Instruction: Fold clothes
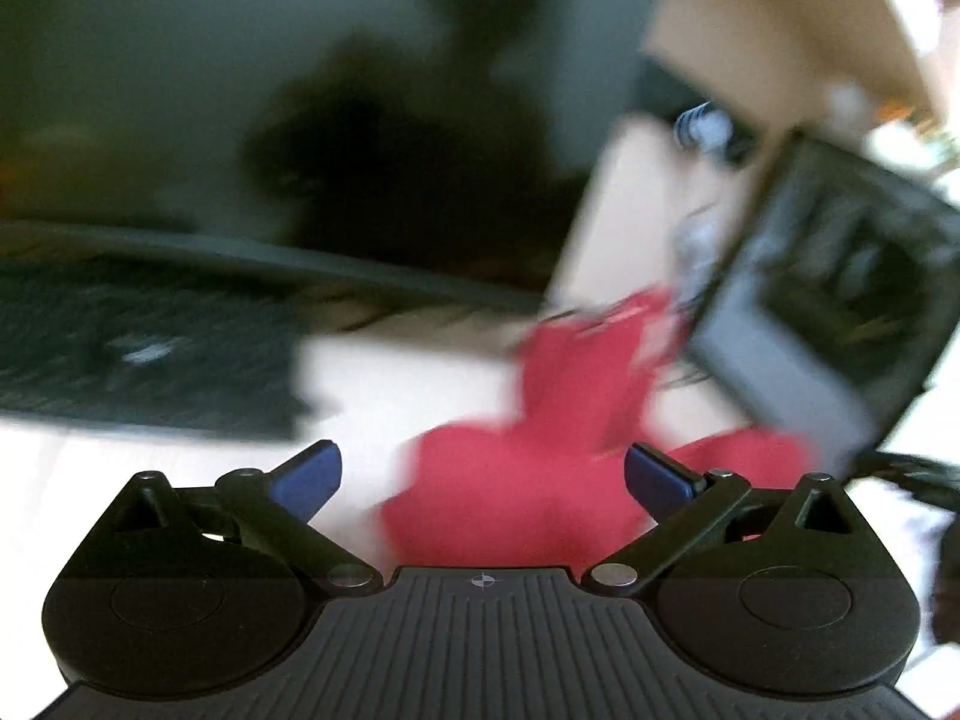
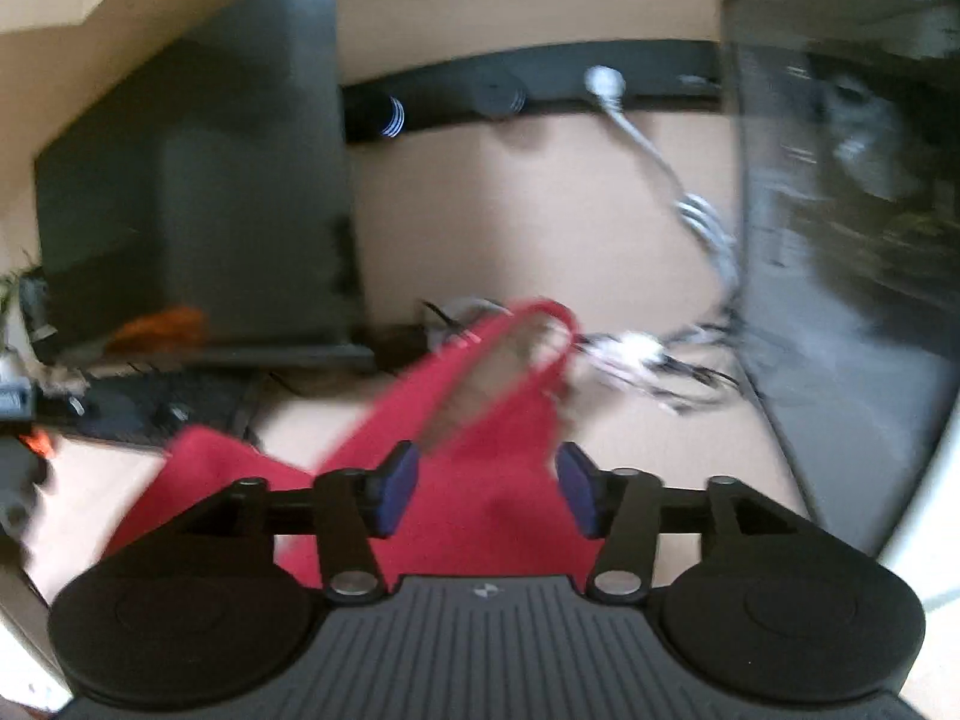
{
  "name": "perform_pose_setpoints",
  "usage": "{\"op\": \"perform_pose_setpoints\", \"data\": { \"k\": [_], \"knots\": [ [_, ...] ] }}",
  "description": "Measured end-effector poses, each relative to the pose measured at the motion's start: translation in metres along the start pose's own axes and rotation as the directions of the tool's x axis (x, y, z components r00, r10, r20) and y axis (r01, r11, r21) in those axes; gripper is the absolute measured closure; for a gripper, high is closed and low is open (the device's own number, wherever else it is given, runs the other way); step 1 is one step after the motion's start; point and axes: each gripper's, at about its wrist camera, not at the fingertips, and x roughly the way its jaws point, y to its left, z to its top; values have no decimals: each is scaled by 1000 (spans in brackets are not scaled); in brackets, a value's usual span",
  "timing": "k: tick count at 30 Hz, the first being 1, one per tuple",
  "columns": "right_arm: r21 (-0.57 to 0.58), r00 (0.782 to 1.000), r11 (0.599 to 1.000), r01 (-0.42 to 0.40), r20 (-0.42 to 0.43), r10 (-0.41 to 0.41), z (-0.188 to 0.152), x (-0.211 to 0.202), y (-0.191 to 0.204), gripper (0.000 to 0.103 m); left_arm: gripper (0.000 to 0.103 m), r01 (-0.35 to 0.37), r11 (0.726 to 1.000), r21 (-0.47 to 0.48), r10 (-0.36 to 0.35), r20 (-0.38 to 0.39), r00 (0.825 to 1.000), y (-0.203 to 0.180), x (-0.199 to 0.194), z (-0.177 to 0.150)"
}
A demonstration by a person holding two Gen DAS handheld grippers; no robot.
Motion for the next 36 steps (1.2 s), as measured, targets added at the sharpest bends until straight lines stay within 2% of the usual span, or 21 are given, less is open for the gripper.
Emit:
{"op": "perform_pose_setpoints", "data": {
  "k": [2,5,7,8,10,12,14,15,16,18,20,22,24,25,28,31,33,35,36],
  "knots": [
    [76,1000,997,6,-21,-4,4,19,-17,37,0,77,997,0,-77,-20,997,-16,18,-2],
    [290,985,957,9,-166,41,-9,57,-65,31,0,106,993,44,-100,-119,988,-35,56,-22],
    [399,972,917,8,-217,86,-28,70,-85,32,0,94,994,53,-82,-195,977,-38,77,-39],
    [413,971,911,-13,-213,111,-33,72,-87,43,0,87,994,62,-74,-198,978,-39,80,-45],
    [372,972,924,-92,-167,164,-32,66,-75,62,0,83,992,92,-66,-178,982,-45,81,-49],
    [241,966,947,-213,-94,241,-17,44,-44,65,0,89,992,93,-71,-176,982,-44,81,-49],
    [72,939,940,-334,-64,338,-6,16,-10,71,0,92,993,80,-78,-172,982,-41,80,-49],
    [-16,921,922,-388,-58,386,-1,2,7,73,0,96,993,75,-82,-169,982,-39,80,-48],
    [-99,914,909,-405,-63,400,2,-10,20,77,0,100,992,73,-87,-166,982,-37,78,-51],
    [-230,949,921,-314,-65,308,4,-19,30,77,0,101,992,74,-88,-159,983,-37,77,-52],
    [-297,996,950,-95,-29,90,5,-15,16,77,0,97,992,82,-84,-154,984,-39,77,-54],
    [-268,997,961,73,13,-72,10,-12,-5,76,0,97,992,79,-84,-151,985,-39,77,-54],
    [-224,976,949,220,50,-214,16,-10,-26,76,0,97,993,68,-86,-150,985,-38,76,-53],
    [-193,975,956,220,61,-212,19,-12,-30,75,0,97,993,64,-87,-151,985,-37,75,-53],
    [-95,995,993,67,83,-59,25,-17,-27,69,0,96,994,59,-86,-156,984,-37,75,-52],
    [-22,996,996,-90,14,90,10,6,-14,65,0,89,994,64,-78,-160,984,-39,78,-52],
    [-20,990,995,-100,-98,97,-12,43,-8,62,0,86,994,68,-74,-161,984,-39,79,-52],
    [-94,974,995,-38,-225,16,-46,87,-12,61,0,89,994,69,-76,-161,984,-38,79,-53],
    [-97,974,994,-44,-228,21,-60,96,-19,60,0,94,993,66,-82,-162,983,-36,79,-52]
  ]
}}
